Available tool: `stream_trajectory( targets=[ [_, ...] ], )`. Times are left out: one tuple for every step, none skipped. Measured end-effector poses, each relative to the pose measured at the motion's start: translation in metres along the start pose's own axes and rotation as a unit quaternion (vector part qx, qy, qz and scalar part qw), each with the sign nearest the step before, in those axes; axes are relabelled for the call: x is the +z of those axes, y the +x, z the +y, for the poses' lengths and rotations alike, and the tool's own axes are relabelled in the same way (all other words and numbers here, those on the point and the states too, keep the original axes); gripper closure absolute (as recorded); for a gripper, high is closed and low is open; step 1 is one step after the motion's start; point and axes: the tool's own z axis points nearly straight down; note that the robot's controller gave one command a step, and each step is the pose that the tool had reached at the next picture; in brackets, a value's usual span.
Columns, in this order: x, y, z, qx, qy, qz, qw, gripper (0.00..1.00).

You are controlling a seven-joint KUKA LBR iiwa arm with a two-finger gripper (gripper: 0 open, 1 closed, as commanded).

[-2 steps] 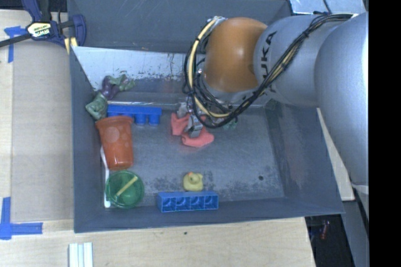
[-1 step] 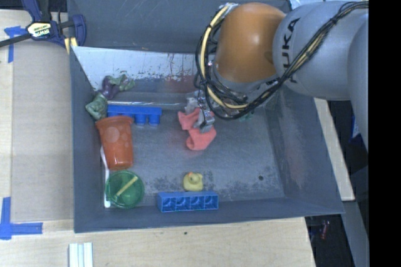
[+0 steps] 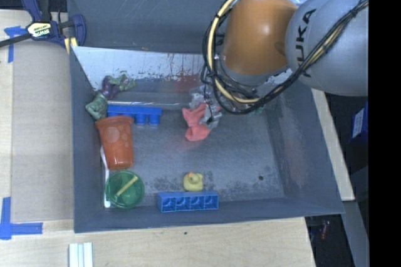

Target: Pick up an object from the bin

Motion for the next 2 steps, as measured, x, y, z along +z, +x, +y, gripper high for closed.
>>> stream_trajectory(
  targets=[
    [-0.024, 0.002, -0.006, -0.034, 0.002, -0.0051, 0.9994, 1.0],
    [-0.077, 0.002, 0.015, -0.034, 0.0, -0.002, 0.9994, 1.0]
  ],
)
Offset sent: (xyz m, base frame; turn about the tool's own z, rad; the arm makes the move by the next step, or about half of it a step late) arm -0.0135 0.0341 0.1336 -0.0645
